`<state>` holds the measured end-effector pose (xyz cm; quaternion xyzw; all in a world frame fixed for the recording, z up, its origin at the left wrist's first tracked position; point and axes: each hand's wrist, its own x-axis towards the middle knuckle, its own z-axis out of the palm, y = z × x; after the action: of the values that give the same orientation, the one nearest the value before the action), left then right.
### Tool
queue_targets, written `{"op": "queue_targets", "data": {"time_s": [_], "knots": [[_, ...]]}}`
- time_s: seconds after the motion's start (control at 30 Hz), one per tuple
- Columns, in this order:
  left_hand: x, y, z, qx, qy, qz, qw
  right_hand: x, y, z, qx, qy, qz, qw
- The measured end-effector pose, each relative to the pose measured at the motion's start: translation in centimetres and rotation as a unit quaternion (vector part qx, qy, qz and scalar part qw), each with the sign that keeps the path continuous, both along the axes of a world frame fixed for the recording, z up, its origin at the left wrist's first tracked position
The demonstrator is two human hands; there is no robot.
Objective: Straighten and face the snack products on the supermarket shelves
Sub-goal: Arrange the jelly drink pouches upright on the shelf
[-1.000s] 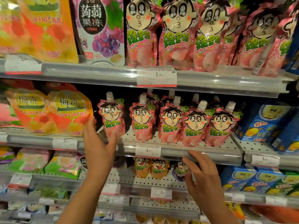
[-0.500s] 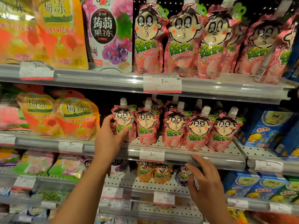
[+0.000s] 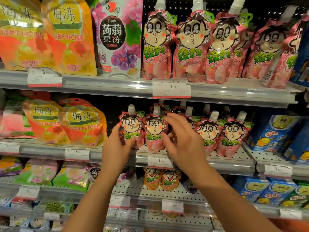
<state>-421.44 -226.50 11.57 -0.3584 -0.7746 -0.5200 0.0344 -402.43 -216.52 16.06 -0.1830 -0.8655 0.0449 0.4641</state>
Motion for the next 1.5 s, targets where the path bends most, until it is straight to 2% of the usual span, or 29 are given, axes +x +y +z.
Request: {"op": "queue_targets", "data": {"time_s": [0.23, 0.43, 0.73, 0.8, 0.9, 0.97, 1.03, 1.1, 1.17, 1.23, 1.33, 1.5], "knots": [[-0.3, 0.1, 0.0, -0.017, -0.003, -0.001, 1.000, -4.6, 0.6, 4.2, -0.085, -0.125, -0.116, 0.982], [-0.3, 0.1, 0.4, -0.032, -0.006, 0.007, 0.999, -3.3, 1.8, 5.4, -0.123, -0.110, -0.138, 0.976], [0.6, 0.0, 0.7, -0.046, 0.001, -0.001, 0.999, -4.1, 4.0, 3.2, -0.194, -0.041, -0.100, 0.975], [0.8, 0.2, 0.7, -0.045, -0.001, -0.010, 0.999, -3.9, 3.8, 3.0, -0.188, -0.034, -0.093, 0.977], [1.5, 0.2, 0.8, -0.048, -0.005, -0.018, 0.999, -2.2, 2.4, 2.8, -0.123, -0.035, -0.076, 0.989], [1.9, 0.1, 0.9, -0.042, -0.001, -0.024, 0.999, 0.3, 1.2, 2.1, -0.106, 0.013, -0.046, 0.993], [2.2, 0.0, 0.9, -0.032, 0.004, -0.032, 0.999, 3.7, 0.6, 1.0, -0.066, 0.118, -0.053, 0.989], [2.3, -0.1, 0.9, -0.031, 0.006, -0.030, 0.999, 7.8, 1.7, -0.8, -0.056, 0.218, -0.126, 0.966], [2.5, -0.1, 0.7, -0.031, 0.012, -0.026, 0.999, 11.5, 3.8, -2.3, -0.132, 0.280, -0.202, 0.929], [2.8, 0.1, 0.6, -0.032, 0.019, -0.021, 0.999, 14.0, 6.3, -3.0, -0.222, 0.261, -0.253, 0.905], [3.4, 0.6, 0.7, -0.033, 0.015, -0.011, 0.999, 15.6, 9.0, -3.4, -0.311, 0.163, -0.230, 0.908], [4.1, 1.2, 1.1, -0.041, 0.012, 0.002, 0.999, 15.9, 11.2, -3.9, -0.338, 0.087, -0.203, 0.915]]}}
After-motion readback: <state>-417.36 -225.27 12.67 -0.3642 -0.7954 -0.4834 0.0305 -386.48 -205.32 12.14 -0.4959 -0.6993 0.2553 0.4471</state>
